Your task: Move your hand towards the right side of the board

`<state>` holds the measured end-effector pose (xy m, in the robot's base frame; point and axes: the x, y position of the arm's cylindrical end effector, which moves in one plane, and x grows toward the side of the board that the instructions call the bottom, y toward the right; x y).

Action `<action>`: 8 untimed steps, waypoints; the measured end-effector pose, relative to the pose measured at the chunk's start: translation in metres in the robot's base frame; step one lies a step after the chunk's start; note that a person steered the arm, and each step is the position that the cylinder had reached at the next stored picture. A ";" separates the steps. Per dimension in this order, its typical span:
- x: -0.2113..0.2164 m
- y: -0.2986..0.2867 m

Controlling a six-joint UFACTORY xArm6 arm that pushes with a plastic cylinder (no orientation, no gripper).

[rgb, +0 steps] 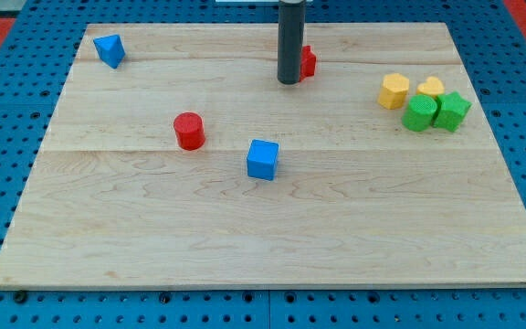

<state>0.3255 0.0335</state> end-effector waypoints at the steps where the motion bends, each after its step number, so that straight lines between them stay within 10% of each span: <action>1: 0.008 0.039; 4: -0.049 -0.023; 8: -0.008 0.019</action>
<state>0.3176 0.0529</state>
